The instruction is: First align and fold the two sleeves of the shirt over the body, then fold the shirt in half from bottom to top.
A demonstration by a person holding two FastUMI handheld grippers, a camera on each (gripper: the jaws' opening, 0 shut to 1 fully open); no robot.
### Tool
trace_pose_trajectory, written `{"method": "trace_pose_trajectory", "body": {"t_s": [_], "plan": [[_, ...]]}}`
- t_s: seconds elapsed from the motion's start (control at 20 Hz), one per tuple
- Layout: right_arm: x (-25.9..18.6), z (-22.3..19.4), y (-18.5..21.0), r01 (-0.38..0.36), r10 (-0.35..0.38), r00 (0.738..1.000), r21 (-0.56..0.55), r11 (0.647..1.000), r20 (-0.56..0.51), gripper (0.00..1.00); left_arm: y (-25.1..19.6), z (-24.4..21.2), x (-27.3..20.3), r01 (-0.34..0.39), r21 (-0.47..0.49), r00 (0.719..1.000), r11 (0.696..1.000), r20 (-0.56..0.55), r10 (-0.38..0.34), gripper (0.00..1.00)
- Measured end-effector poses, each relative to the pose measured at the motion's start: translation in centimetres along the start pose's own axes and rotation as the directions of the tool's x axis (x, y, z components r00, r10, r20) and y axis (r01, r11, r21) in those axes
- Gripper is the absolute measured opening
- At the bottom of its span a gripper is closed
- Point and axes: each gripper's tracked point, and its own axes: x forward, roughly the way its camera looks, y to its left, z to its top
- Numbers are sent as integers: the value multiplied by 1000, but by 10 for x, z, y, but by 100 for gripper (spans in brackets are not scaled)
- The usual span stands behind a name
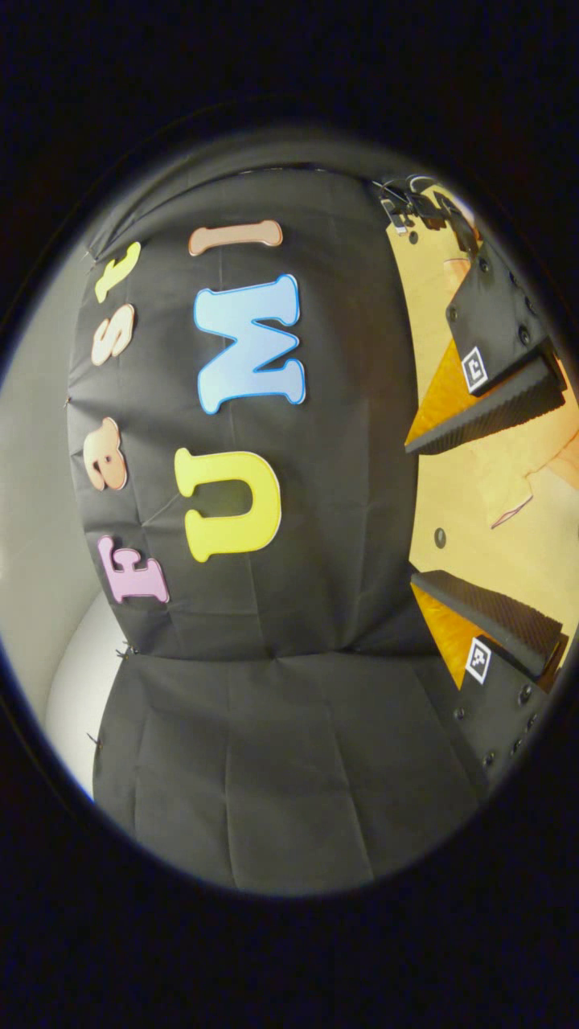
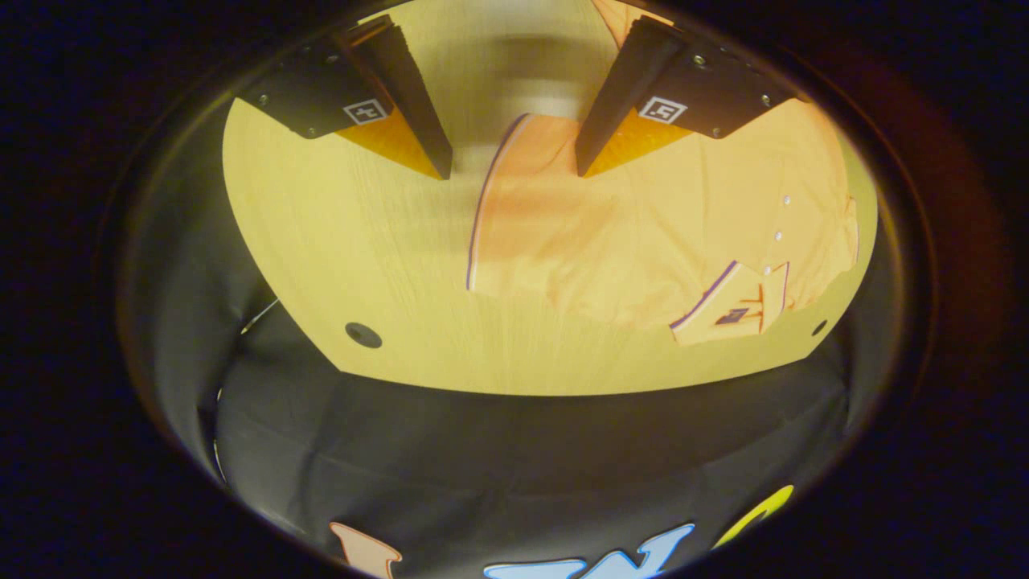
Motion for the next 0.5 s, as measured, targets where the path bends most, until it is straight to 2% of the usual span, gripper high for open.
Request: {"method": "trace_pose_trajectory", "body": {"t_s": [0.15, 0.2, 0.35, 0.4, 0.5], "plan": [[2, 2, 3, -29, 29, 1000, 52, 998, 1, 95, 3, -3, -3, -13, -3, 1000, 1000, -10, 13, 94], [0, 3, 4, -33, 33, 999, 55, 998, -4, 87, 3, -4, -4, -15, -5, 1000, 1000, -12, 15, 94], [3, 3, 13, -76, 76, 997, 22, 997, 0, 72, 2, -6, -4, -12, -13, 1000, 1000, -16, 12, 94], [5, 4, 14, -83, 84, 997, 30, 996, -2, 46, 1, -7, -3, -10, -13, 1000, 1000, -18, 9, 94], [3, 7, 19, -101, 102, 995, 60, 993, -10, 19, -1, -8, -5, -6, -11, 1000, 1000, -19, 6, 95]]}}
